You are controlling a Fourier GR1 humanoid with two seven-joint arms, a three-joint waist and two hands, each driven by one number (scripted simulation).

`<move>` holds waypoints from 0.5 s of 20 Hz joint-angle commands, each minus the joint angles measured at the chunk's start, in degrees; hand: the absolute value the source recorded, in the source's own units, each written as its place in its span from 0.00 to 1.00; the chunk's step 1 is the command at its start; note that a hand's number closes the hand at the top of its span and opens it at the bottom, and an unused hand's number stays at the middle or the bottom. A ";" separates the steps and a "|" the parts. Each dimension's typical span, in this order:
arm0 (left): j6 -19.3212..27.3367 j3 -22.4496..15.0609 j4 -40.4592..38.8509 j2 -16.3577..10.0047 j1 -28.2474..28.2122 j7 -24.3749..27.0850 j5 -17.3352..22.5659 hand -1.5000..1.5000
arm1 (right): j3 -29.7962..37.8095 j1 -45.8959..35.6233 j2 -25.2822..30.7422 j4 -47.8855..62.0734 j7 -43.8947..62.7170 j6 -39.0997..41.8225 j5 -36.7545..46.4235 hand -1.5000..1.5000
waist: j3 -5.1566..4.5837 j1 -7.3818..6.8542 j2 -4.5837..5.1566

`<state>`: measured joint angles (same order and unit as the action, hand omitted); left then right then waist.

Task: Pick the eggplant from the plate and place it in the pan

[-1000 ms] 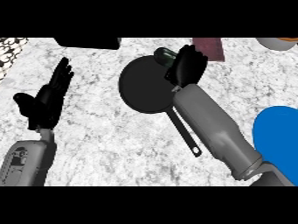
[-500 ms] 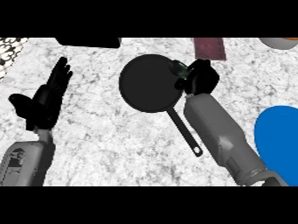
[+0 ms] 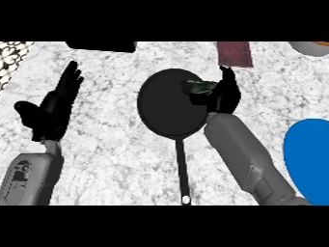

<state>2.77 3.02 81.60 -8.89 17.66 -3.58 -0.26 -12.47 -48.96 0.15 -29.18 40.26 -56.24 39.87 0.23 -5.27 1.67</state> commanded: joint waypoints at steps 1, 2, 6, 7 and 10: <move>1.63 -1.36 -0.09 1.64 -1.54 1.63 -1.77 0.50 | -1.84 0.16 -0.14 -0.37 -4.41 -9.90 -3.93 0.00 | -0.03 -0.30 -0.16; -0.13 0.32 -0.20 -0.28 -0.19 -0.19 0.04 0.50 | -3.73 2.80 -0.14 -3.33 -5.86 -13.24 -4.73 0.00 | -0.03 0.14 -0.47; 0.02 0.94 -0.35 -0.77 -2.03 1.08 -0.23 0.50 | -6.84 7.76 -0.13 -12.37 -9.14 -20.19 -9.42 0.00 | -0.04 1.69 -1.06; 0.00 0.55 1.06 -0.68 -0.42 -2.29 0.19 0.50 | -10.74 7.94 -0.13 -13.45 -6.76 -21.04 -11.56 0.00 | -0.04 1.00 -1.19; -0.91 3.23 0.43 -2.94 -1.14 -2.22 1.51 0.50 | -18.51 13.27 -0.12 -24.61 -7.62 -21.36 -16.04 0.00 | -0.09 2.33 -1.59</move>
<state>2.76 4.38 82.02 -10.02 16.55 -4.52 0.07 -23.32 -40.28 0.43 -44.70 32.24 -69.18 28.59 0.17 -3.65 0.48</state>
